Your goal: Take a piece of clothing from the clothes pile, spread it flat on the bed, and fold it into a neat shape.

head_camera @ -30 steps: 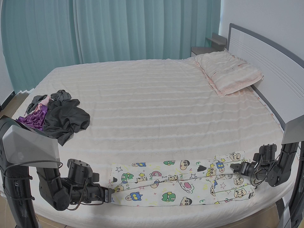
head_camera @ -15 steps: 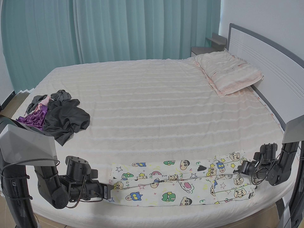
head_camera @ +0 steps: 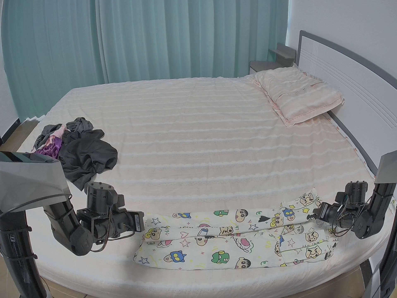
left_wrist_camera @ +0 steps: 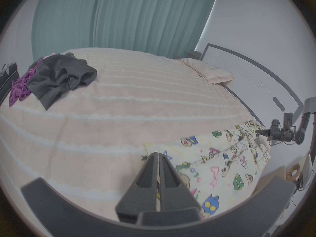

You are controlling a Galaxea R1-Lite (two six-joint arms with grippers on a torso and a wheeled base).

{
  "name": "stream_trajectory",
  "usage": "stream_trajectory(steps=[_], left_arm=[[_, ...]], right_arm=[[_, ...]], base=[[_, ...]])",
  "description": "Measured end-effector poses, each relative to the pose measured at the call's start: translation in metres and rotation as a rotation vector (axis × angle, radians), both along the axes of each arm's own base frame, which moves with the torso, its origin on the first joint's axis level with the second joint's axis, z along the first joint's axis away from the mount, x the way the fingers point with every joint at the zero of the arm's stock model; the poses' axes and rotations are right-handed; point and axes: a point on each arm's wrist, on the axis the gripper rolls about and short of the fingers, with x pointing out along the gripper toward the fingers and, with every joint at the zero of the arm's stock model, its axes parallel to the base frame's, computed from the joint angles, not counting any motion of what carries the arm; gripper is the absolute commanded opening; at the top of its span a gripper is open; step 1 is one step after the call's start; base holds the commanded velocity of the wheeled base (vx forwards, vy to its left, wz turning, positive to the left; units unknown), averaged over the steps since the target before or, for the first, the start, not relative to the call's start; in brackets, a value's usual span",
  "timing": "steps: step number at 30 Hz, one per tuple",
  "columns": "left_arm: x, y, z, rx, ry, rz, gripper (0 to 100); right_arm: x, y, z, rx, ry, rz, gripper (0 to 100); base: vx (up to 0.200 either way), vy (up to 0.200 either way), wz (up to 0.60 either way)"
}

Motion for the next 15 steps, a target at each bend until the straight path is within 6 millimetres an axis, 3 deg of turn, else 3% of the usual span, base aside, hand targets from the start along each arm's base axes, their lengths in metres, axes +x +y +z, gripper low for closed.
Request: stream_trajectory(steps=[6, 7, 15], left_arm=[[0.011, -0.002, 0.002, 0.023, 0.044, 0.023, 0], [0.011, -0.002, 0.001, 0.026, 0.053, 0.024, 100], [0.011, -0.005, 0.001, -0.111, 0.143, 0.003, 100]], right_arm=[[0.002, -0.001, 0.005, 0.007, -0.021, -0.005, 0], [0.002, -0.001, 0.005, 0.007, -0.022, -0.005, 0], [0.002, -0.001, 0.005, 0.008, -0.02, -0.002, 0]], base=[[0.0, 0.0, 0.0], [0.0, 0.0, 0.0], [0.0, 0.0, 0.0]])
